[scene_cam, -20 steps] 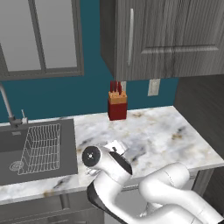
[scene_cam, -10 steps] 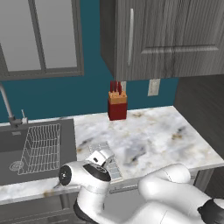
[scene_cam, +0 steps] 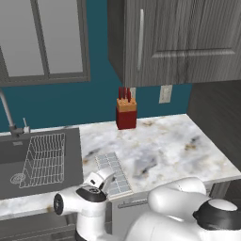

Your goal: The ice cube tray has been filled with water. Take the tray and place it in the freezer to make ice. Close the freezer door after placing the tray.

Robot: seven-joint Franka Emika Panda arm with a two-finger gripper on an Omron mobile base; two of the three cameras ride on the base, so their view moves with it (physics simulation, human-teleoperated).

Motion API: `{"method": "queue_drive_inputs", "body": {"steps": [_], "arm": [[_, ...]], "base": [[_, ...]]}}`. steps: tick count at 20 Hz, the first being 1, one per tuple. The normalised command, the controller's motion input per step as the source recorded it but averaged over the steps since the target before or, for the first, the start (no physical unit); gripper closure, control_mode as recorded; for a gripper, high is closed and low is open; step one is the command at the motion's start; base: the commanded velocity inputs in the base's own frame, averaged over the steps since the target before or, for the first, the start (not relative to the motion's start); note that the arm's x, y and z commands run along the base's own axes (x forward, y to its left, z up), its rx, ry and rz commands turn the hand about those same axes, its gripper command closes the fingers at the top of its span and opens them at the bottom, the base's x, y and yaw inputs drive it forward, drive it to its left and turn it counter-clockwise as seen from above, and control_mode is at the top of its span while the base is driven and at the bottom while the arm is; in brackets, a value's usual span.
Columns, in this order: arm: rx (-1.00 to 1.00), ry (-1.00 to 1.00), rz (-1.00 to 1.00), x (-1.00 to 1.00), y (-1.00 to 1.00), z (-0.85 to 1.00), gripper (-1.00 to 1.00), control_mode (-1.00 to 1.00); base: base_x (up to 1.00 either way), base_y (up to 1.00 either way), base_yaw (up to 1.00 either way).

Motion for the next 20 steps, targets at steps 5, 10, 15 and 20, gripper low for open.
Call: {"method": "queue_drive_inputs", "body": {"steps": [5,10,15,20], "arm": [[-0.06,0.0,0.0,-0.01,0.13,-0.16,-1.0,-1.0],[-0.02,0.03,0.0,-0.19,0.13,-0.04,-1.0,-1.0],[-0.01,0.0,0.0,-0.12,0.03,-0.02,-1.0,-1.0],[0.0,0.0,0.0,-0.13,-0.07,0.0,-1.0,-1.0]], "base": [[0.0,0.0,0.0],[0.0,0.0,0.0],[0.0,0.0,0.0],[0.0,0.0,0.0]]}}
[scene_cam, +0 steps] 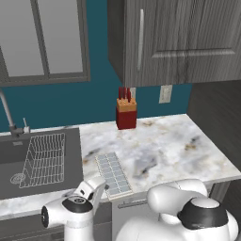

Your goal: The ice cube tray has been filled with water. Take the tray and place it in the freezer to make ice. Close the freezer door after placing the tray.

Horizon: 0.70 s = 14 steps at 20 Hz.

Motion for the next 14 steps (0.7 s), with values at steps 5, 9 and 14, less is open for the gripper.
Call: {"method": "queue_drive_inputs", "body": {"steps": [5,9,14], "arm": [[0.0,0.0,0.0,-0.01,-0.1,-0.03,-1.0,-1.0],[0.0,0.0,0.0,0.0,-0.11,-0.05,-1.0,-1.0],[0.0,0.0,0.0,0.0,-0.15,-0.09,-1.0,-1.0]], "base": [[0.0,0.0,0.0],[0.0,0.0,0.0],[0.0,0.0,0.0]]}}
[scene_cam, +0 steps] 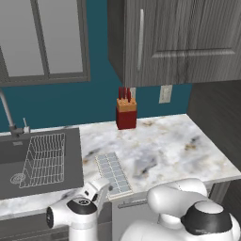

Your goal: The ice cube tray has been filled with water. Take the tray and place it in the freezer to make ice. Close the freezer door after placing the tray.

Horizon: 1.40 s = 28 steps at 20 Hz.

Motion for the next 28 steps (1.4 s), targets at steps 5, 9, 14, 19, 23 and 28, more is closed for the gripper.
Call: {"method": "queue_drive_inputs", "body": {"steps": [5,9,14,19,23,28], "arm": [[0.0,0.0,0.0,0.0,-0.14,-0.08,-1.0,-1.0],[0.0,0.0,0.0,0.0,-0.09,-0.06,-1.0,-1.0],[0.0,0.0,0.0,0.05,0.0,-0.04,-1.0,-1.0],[-0.01,0.0,0.0,0.1,0.0,-0.1,-1.0,-1.0],[-0.03,0.0,0.0,0.09,-0.01,-0.13,-1.0,-1.0],[-0.01,0.0,0.0,0.13,-0.03,-0.05,-1.0,-1.0]], "base": [[0.0,0.0,0.0],[0.0,0.0,0.0],[0.0,0.0,0.0],[0.0,0.0,0.0],[0.0,0.0,0.0],[0.0,0.0,0.0]]}}
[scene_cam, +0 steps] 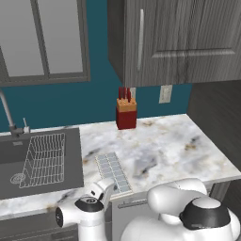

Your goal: The ice cube tray has been filled with water. Take the tray and place it in the freezer to make ice. Close the freezer door after placing the tray.

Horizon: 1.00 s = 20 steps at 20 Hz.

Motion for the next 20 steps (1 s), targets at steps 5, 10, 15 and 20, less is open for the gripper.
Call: {"method": "queue_drive_inputs", "body": {"steps": [5,10,15,20], "arm": [[-0.01,0.0,0.0,0.14,-0.02,-0.06,-1.0,-1.0],[-0.03,0.0,0.0,0.14,-0.03,-0.14,-1.0,-1.0],[0.0,-0.01,0.01,0.16,0.0,-0.08,-1.0,-1.0],[0.0,-0.03,0.0,0.12,-0.03,-0.17,-1.0,-1.0]], "base": [[0.0,0.0,0.0],[0.0,0.0,0.0],[0.0,0.0,0.0],[0.0,0.0,0.0]]}}
